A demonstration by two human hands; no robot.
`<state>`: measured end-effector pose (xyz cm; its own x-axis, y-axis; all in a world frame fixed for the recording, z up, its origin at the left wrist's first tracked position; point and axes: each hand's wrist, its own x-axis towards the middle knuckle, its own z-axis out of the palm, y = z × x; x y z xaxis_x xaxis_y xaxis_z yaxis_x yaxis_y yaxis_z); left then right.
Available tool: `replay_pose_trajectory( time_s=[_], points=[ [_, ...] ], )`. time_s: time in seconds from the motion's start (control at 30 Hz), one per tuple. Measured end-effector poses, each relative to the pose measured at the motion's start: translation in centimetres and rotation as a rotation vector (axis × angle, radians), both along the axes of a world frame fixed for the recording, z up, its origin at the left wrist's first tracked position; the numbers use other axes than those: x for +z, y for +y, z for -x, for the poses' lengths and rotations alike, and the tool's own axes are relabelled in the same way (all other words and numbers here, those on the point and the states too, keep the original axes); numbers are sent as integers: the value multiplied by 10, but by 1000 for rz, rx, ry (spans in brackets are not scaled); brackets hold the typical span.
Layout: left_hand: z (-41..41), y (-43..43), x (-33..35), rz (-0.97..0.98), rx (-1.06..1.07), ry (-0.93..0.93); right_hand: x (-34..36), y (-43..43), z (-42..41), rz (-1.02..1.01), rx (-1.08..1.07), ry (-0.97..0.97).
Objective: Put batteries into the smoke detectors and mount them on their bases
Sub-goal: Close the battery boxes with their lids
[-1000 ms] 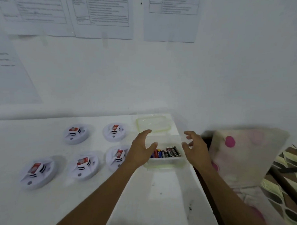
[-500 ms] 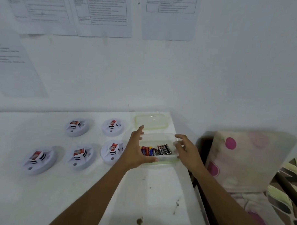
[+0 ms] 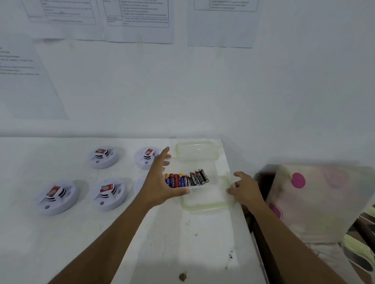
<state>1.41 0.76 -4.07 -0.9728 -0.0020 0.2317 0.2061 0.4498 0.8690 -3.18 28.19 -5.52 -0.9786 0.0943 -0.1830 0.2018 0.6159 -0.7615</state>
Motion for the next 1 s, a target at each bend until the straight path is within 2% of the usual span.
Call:
replay_pose_trajectory(
  time_s=[0.1, 0.2, 0.33, 0.5, 0.67, 0.77, 0.9, 1.0],
  points=[
    [-1, -1, -1, 4, -9, -1, 6, 13, 1, 144, -34, -60],
    [-1, 0, -3, 3, -17, -12, 31, 25, -4, 265, -66, 24],
    [-3, 7, -5, -11, -33, -41, 73, 39, -13, 390, -141, 185],
    [-4, 19, -7, 1, -70, -66, 111, 47, -16, 289, -174, 526],
    [-4, 30, -13, 36, -103, -111, 140, 42, -23, 394, -279, 741],
    [-3, 32, -12, 51, -97, -145, 132, 28, -22, 527, -299, 716],
    [-6, 30, -3, 115, -99, -170, 98, 5, -20, 701, -283, 539],
    [-11, 24, 9, -2, -42, -127, 78, -9, -20, 742, -280, 444]
  ],
)
